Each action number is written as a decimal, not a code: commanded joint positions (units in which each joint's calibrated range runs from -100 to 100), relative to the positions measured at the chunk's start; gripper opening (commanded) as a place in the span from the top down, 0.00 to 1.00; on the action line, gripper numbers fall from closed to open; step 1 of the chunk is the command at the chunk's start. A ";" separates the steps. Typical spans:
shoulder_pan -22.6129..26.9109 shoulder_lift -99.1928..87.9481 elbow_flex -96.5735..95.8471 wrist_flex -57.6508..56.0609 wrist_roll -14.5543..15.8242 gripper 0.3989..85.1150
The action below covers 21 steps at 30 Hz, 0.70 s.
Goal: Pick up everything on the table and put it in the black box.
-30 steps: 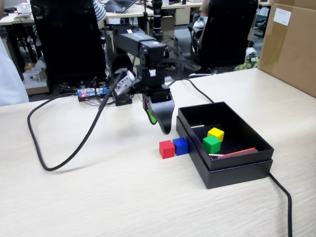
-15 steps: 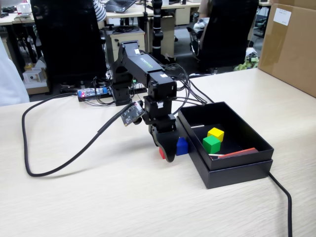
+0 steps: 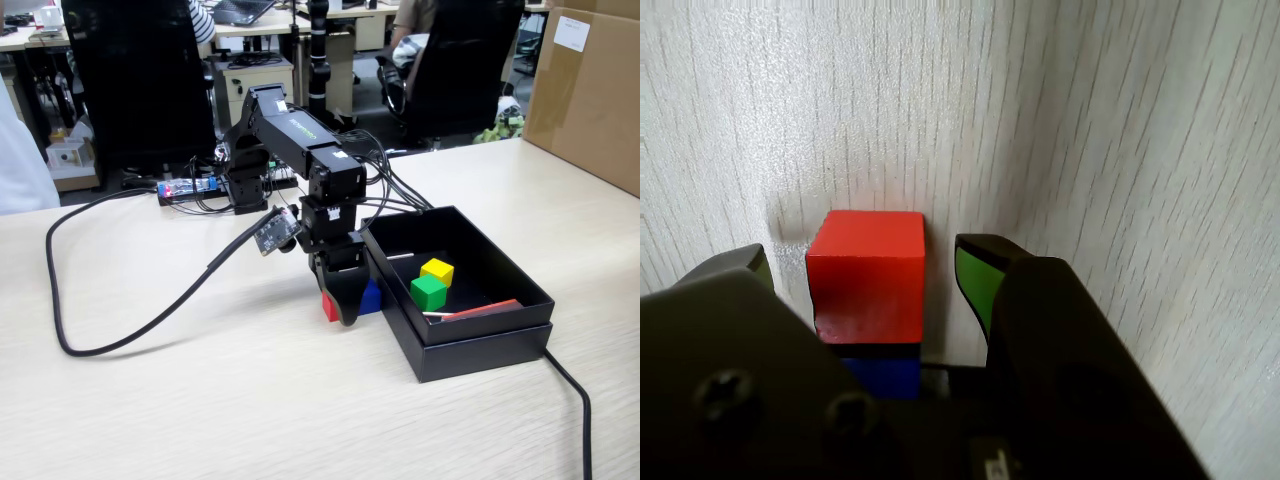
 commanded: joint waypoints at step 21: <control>-1.03 -22.11 5.77 -0.29 -0.88 0.96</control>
